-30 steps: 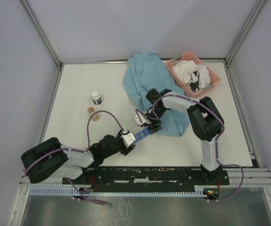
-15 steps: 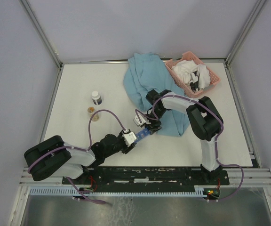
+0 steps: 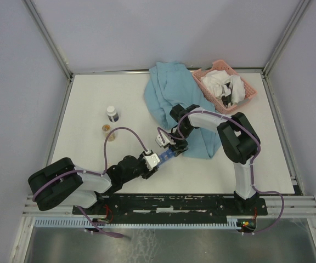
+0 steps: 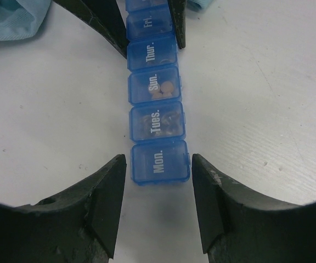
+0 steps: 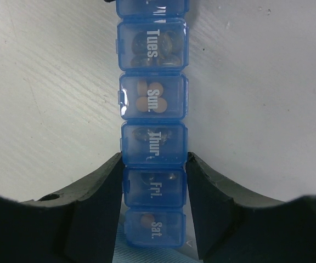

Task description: Sort the pills into containers

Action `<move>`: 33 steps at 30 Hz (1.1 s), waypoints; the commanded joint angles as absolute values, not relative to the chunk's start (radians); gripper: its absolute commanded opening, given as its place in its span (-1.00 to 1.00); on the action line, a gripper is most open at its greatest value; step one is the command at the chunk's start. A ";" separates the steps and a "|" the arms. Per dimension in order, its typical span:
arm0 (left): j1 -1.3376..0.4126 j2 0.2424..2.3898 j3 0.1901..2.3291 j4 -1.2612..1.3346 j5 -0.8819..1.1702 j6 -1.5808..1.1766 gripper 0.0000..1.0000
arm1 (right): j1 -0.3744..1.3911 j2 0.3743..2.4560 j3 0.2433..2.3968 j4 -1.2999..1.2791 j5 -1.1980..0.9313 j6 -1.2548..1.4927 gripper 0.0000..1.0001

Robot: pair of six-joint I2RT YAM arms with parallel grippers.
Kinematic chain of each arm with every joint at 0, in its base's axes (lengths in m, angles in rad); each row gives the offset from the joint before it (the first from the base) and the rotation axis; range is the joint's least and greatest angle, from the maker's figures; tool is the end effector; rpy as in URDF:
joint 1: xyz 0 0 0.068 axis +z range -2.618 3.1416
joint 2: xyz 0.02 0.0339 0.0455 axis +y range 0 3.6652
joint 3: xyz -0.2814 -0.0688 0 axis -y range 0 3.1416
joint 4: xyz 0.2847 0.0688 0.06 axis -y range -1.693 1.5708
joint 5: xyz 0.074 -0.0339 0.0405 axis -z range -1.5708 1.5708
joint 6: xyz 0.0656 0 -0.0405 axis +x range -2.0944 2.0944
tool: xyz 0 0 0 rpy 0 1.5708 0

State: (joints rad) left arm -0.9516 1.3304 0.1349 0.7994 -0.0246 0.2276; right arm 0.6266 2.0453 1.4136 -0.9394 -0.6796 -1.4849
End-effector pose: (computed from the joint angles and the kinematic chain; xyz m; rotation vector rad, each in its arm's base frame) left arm 0.1417 -0.1961 0.0901 1.0952 1.6664 -0.4472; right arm 0.3110 0.2760 0.1191 -2.3724 1.3430 0.8765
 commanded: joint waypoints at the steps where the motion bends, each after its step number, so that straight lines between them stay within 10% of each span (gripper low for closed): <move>1: -0.960 1.324 0.169 0.822 -0.023 0.227 0.17 | 0.632 2.053 1.420 -0.947 -0.699 -1.477 0.12; 33: -0.949 1.253 0.143 0.779 0.006 0.056 -0.50 | 0.648 2.035 1.368 -0.874 -0.625 -1.467 -0.27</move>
State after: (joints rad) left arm -0.9512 1.2751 0.1425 0.7395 -0.0170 0.1440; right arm 0.6365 2.0388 1.3994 -0.9169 -0.6727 -1.4712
